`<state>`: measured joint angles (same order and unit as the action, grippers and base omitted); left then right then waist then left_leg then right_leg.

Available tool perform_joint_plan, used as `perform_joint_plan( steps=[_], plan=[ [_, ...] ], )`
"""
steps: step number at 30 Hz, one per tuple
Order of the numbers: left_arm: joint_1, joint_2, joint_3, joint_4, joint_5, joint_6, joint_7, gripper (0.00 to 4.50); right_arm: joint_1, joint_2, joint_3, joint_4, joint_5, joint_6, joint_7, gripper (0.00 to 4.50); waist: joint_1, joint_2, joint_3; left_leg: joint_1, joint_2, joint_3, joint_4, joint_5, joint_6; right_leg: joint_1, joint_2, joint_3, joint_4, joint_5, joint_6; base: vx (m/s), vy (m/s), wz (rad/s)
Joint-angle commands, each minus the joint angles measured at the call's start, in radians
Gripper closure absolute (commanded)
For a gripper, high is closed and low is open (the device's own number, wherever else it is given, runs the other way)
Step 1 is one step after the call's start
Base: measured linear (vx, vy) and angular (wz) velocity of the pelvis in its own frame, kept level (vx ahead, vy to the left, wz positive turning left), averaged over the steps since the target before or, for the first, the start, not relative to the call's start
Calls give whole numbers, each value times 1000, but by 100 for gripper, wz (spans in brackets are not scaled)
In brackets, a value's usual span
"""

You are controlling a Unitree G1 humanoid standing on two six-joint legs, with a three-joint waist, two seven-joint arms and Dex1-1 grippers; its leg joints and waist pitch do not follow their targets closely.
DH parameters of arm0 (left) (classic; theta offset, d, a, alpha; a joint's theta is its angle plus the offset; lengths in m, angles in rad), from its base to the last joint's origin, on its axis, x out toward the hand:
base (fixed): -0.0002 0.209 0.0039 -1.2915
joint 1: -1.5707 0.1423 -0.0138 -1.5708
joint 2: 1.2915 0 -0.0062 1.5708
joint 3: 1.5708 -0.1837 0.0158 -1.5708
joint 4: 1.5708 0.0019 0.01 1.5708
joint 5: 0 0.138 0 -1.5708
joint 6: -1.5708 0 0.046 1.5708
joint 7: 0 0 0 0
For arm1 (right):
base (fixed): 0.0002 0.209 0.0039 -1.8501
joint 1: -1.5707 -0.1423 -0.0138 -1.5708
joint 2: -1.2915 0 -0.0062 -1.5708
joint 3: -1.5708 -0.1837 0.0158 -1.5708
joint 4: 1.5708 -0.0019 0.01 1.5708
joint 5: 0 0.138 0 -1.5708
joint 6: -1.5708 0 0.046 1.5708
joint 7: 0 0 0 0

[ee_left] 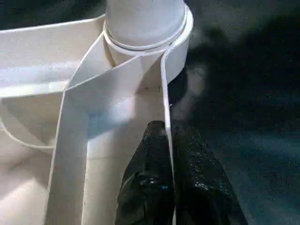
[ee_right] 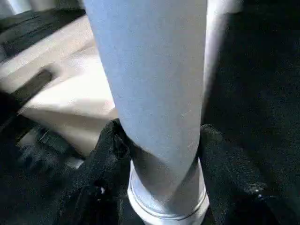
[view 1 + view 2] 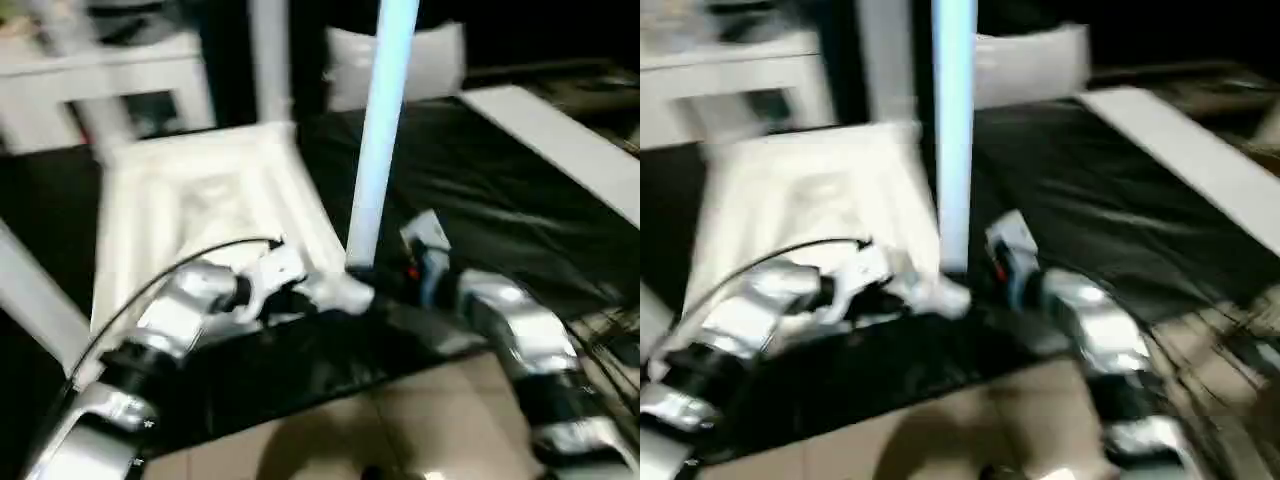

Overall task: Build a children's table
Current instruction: Rotate leg to tighten

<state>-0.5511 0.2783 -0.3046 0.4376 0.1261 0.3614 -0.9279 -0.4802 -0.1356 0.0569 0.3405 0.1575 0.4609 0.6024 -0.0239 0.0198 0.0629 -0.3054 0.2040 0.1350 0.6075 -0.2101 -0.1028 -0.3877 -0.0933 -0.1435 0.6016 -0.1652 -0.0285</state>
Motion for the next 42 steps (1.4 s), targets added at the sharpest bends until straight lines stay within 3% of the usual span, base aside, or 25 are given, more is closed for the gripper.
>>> perform_joint_plan(
  steps=[1,2,3,4,5,6,7,8,9,10,11,12,13,14,15,16,17,18,19,20,21,24,26,33,42],
  plan=[
    [-25,-82,-30,-70,-42,5,4,450,-48,38,1,67,-21,12,-113,264,11,-27,-29,83,-59,32,40,-489,-3,-82,-25,-36,-249,-924,115,0,0,0],
    [-26,-94,-26,-71,-40,12,21,450,-53,48,-3,77,-23,6,-127,264,-20,-22,-40,46,-80,42,94,-334,47,-46,-76,-74,-247,-1073,158,0,0,0],
    [-26,-112,-20,-76,-36,26,49,450,-61,68,-19,91,-18,-7,-152,264,-27,22,-73,-48,-18,8,16,-306,54,89,-86,-103,-203,-851,224,88,67,-43],
    [-26,-118,-19,-78,-33,31,60,450,-64,73,-23,95,-18,-18,-161,229,-23,35,-53,-84,42,-34,-25,-390,56,117,-86,-104,-147,-736,205,76,66,-17],
    [-24,-118,-22,-83,-28,38,67,450,-65,74,-24,93,-23,-29,-165,208,7,79,-66,-71,115,-74,-123,-543,43,110,-67,16,29,-259,28,118,80,-27],
    [-22,-113,-24,-84,-25,33,68,450,-63,69,-21,88,-27,-39,-158,194,-9,35,-53,-38,82,-65,-117,-624,33,81,-72,46,0,-222,-14,68,-2,-8],
    [-19,-108,-26,-88,-22,35,73,450,-59,65,-20,82,-32,-48,-155,194,9,-14,-28,38,-45,8,12,-477,-2,-42,-54,-26,-200,-808,108,65,-15,-3],
    [-19,-104,-27,-87,-20,31,70,450,-56,61,-20,77,-31,-51,-149,186,0,-1,-22,113,-84,30,93,-410,16,-108,-75,-60,-247,-990,115,0,0,0],
    [-16,-88,-28,-84,-17,13,59,450,-42,43,-17,59,-30,-71,-122,174,-28,-15,-45,11,-63,24,69,-355,58,2,-59,-129,-235,-984,224,93,36,-17],
    [-15,-82,-27,-81,-17,6,55,450,-35,35,-16,51,-29,-79,-109,161,-14,35,-60,5,-32,7,23,-353,63,43,-72,-117,-211,-854,219,133,91,-29],
    [-13,-74,-25,-76,-13,-3,50,450,-24,21,-16,39,-23,-88,-90,161,-4,56,-66,-76,88,-67,-57,-417,79,129,-89,-39,-38,-504,138,133,91,-29],
    [-12,-68,-23,-73,-10,-10,48,450,-18,10,-18,35,-18,-98,-79,148,10,64,-68,-25,126,-79,-102,-404,83,68,-91,44,-6,-171,3,63,27,1],
    [-12,-64,-23,-70,-9,-17,43,450,-13,3,-20,31,-15,-107,-69,141,23,22,-54,-8,9,-19,-57,-380,24,32,-94,29,-119,-376,-31,73,28,28],
    [-12,-58,-23,-67,-7,-26,38,450,-8,-6,-21,27,-13,-119,-58,141,24,1,-42,7,-38,13,-17,-331,21,-3,-74,8,-155,-618,31,73,28,28],
    [-12,-48,-25,-61,-4,-35,33,450,2,-21,-24,17,-7,-126,-36,122,30,-8,-55,-17,-51,13,-15,-239,61,29,-86,15,-145,-764,62,90,50,10],
    [-12,-31,-30,-53,0,-57,20,450,17,-47,-24,1,3,-139,5,122,36,-8,-61,-47,-43,6,-24,-192,76,50,-81,13,-137,-743,82,74,11,2],
    [-13,-14,-36,-43,3,-79,5,450,32,-76,-21,-14,11,-150,50,112,57,14,-82,-33,-19,0,-48,-89,96,42,-76,30,-127,-575,44,74,11,2],
    [-13,-12,-36,-42,3,-81,4,450,34,-79,-20,-15,11,-151,54,104,61,17,-90,-45,0,-9,-51,27,121,47,-62,37,-90,-334,-36,65,10,14],
    [-13,-5,-40,-39,4,-92,-3,450,40,-92,-19,-21,13,-155,72,104,63,21,-90,-45,12,-12,-47,109,140,38,-57,41,-65,-169,-116,69,16,9],
    [-12,9,-44,-34,4,-104,-19,450,52,-116,-18,-31,19,-166,110,93,62,18,-93,-41,12,-12,-43,127,153,35,-56,41,-60,-120,-145,69,16,9],
    [-10,22,-50,-31,4,-125,-37,450,61,-135,-20,-42,27,-171,141,73,62,10,-95,-55,5,-13,-39,153,180,48,-59,47,-44,-51,-186,62,14,5],
    [-7,62,-66,-15,-4,-199,-108,450,86,-210,-22,-66,47,-188,251,48,71,7,-98,-60,1,-7,-35,168,235,51,-62,48,-42,-25,-220,0,0,0],
    [-6,73,-73,-8,-7,-230,-132,450,90,-231,-19,-64,46,-198,276,38,75,6,-94,-62,1,-3,-36,131,238,50,-62,46,-52,-89,-208,0,0,0],
    [-9,141,-131,34,-2,-376,-273,450,89,-339,22,-54,60,-235,459,6,87,-1,-83,-57,2,4,-47,-5,156,47,-61,43,-85,-334,-113,0,0,0],
    [1,175,-171,28,-31,-471,-417,450,85,-390,93,-69,110,-213,687,52,114,-6,-92,-53,17,4,-47,30,167,42,-63,51,-63,-229,-162,0,0,0]
  ],
)
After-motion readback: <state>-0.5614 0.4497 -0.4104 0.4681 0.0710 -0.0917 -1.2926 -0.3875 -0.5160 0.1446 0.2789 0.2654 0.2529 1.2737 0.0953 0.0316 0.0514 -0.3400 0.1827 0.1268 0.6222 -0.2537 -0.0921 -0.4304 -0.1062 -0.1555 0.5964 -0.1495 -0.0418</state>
